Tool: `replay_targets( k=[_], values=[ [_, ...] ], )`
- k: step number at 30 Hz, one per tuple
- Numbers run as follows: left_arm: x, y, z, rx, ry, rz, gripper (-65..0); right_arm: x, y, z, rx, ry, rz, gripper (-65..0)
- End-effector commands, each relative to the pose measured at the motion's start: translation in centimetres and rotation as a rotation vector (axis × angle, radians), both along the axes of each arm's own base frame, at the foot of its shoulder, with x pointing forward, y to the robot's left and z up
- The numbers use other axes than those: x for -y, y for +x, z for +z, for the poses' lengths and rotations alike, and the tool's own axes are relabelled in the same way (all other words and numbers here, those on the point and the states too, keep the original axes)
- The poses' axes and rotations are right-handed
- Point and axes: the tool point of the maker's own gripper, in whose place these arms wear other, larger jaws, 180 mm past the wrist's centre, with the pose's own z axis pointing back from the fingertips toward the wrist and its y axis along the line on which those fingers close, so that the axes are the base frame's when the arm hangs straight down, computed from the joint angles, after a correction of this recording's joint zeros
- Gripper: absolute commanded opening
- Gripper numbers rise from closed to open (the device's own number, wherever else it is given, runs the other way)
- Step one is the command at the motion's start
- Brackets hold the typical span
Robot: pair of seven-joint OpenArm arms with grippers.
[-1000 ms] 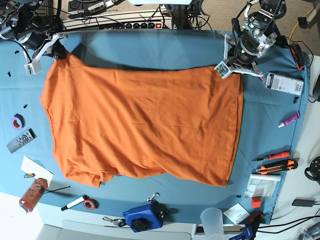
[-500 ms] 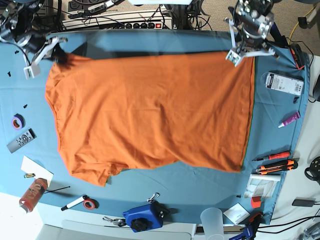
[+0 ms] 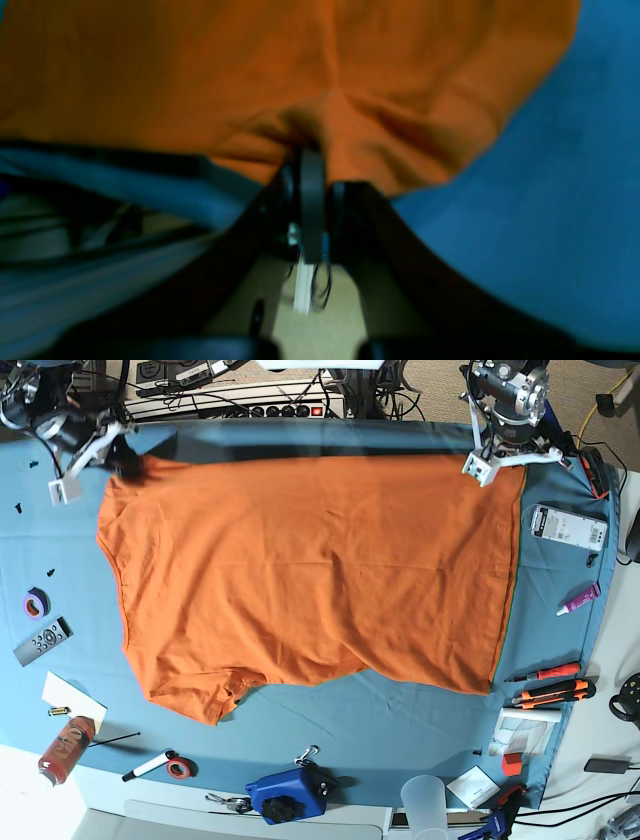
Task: Layout the t-shirt on the table in an organized manner, then fold the t-shirt properly
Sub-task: 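Fold the shirt edge over with both grippers toward the hem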
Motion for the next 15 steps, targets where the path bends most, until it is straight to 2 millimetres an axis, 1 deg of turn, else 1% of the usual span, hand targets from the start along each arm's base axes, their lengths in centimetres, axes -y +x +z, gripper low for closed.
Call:
replay_targets(
  k=[1,4,9,10,13,15],
  values=[
    [0.0,1.2,1.5,0.064,0.004,-0.009,-65.0,0.3,1.1,1.3,0.055,-0.016,0.005,-65.0],
    [0.6,2.7,2.7,0.121,-0.028,-0.02,-65.0,0.7,2.7,2.1,0.096,-0.038,-0.001,-65.0],
    [3.1,4.6,2.8,0.146,-0.163,-0.074,-65.0,1.6,4.7,2.8,0.131,-0.092,-0.02,-65.0],
    [3.2,5.0,2.8,0.145,-0.165,-0.086,-65.0,1.8,5.0,3.0,0.136,-0.101,-0.024,-65.0],
    [2.9,6.3,3.1,0.173,-0.148,-0.086,-65.0,2.3,6.3,3.8,0.176,-0.126,-0.041,-65.0],
    [2.5,7.3,3.7,0.207,-0.127,-0.081,-65.0,2.5,7.0,4.2,0.194,-0.141,-0.044,-65.0]
  ],
)
